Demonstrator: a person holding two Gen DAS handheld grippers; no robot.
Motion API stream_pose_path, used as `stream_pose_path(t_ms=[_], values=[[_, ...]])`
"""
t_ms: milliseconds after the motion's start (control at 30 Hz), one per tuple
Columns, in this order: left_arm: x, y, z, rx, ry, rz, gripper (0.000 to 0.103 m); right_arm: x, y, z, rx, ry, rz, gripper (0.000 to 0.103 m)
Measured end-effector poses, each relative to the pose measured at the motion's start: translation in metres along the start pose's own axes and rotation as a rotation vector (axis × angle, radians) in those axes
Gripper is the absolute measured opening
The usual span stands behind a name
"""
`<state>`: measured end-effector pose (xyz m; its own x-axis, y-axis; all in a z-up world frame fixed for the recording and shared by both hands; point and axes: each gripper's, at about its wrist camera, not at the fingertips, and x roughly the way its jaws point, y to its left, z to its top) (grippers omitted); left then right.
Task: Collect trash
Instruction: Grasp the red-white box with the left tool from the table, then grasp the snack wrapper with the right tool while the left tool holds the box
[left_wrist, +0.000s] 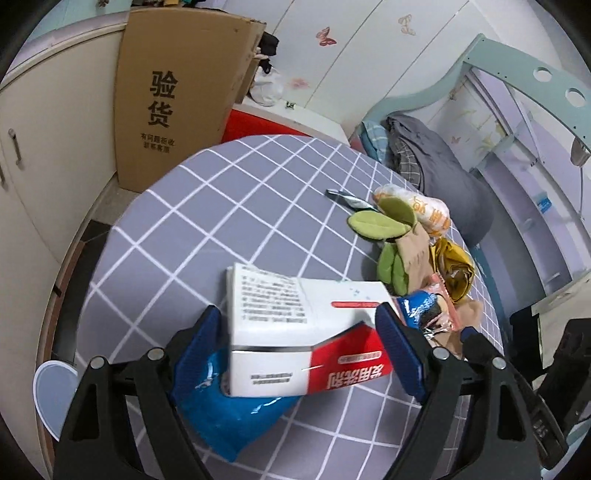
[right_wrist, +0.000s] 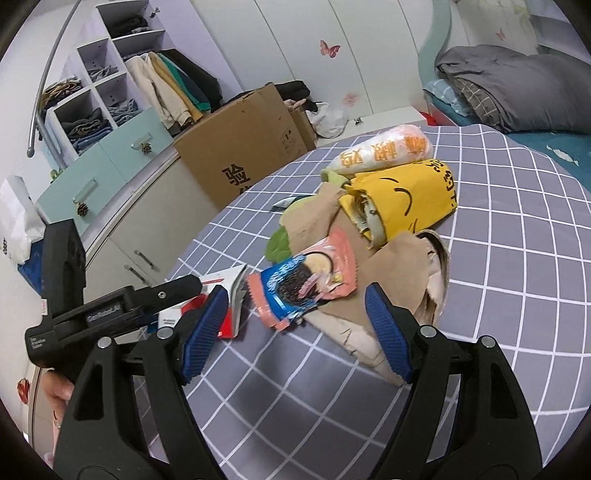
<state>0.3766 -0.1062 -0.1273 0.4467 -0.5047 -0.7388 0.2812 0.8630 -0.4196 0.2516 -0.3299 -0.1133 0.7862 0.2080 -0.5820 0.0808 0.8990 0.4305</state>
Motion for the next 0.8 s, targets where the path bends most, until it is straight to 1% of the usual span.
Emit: stream_pose_path(t_ms=[67,100,133,167,200,233,267,333,400,533,600,667,733,800], values=[[0.001,-0.005,-0.002,0.025,-0.002,0.019,0.071,0.0,-0.003,0.002,0.007,-0.005,-0.009,0.075],[0.001,-0.007,-0.003,0.036,-0.001,0.025,0.062,0.001,-0.003,0.003,0.007,-0.005,-0.012,0.075],[0.002,-0.009,-0.005,0.046,0.0,0.01,0.055,0.0,-0.003,0.004,0.003,-0.008,-0.019,0.075],[0.001,-0.01,-0.006,0.046,-0.006,0.01,0.054,0.0,-0.003,0.005,0.0,-0.012,-0.024,0.075],[-0.001,-0.009,-0.006,0.042,-0.017,0.01,0.051,-0.001,-0.003,0.005,-0.005,-0.013,-0.029,0.075],[-0.003,-0.008,-0.005,0.032,-0.025,-0.001,0.045,-0.001,-0.002,0.006,-0.011,-0.014,-0.036,0.075],[-0.006,-0.007,-0.005,0.021,-0.031,-0.015,0.042,-0.001,-0.001,0.007,-0.019,-0.015,-0.039,0.075],[-0.012,-0.004,-0.005,0.0,-0.041,-0.049,0.032,-0.002,0.002,0.008,-0.036,-0.018,-0.048,0.075],[-0.021,-0.004,-0.006,-0.011,-0.063,-0.087,0.026,-0.001,0.006,0.009,-0.057,-0.017,-0.058,0.075],[-0.036,-0.008,-0.007,-0.016,-0.11,-0.129,0.016,0.009,0.017,0.01,-0.102,0.002,-0.089,0.075],[-0.048,-0.013,-0.007,-0.015,-0.152,-0.162,0.012,0.017,0.023,0.009,-0.127,0.022,-0.105,0.075],[-0.06,-0.018,-0.007,0.0,-0.196,-0.149,0.012,0.023,0.029,0.006,-0.16,0.034,-0.135,0.075],[-0.071,-0.021,-0.006,0.013,-0.235,-0.148,0.012,0.031,0.035,0.004,-0.198,0.047,-0.154,0.079],[-0.083,-0.024,-0.007,0.03,-0.281,-0.117,0.012,0.039,0.042,0.004,-0.246,0.054,-0.198,0.081]])
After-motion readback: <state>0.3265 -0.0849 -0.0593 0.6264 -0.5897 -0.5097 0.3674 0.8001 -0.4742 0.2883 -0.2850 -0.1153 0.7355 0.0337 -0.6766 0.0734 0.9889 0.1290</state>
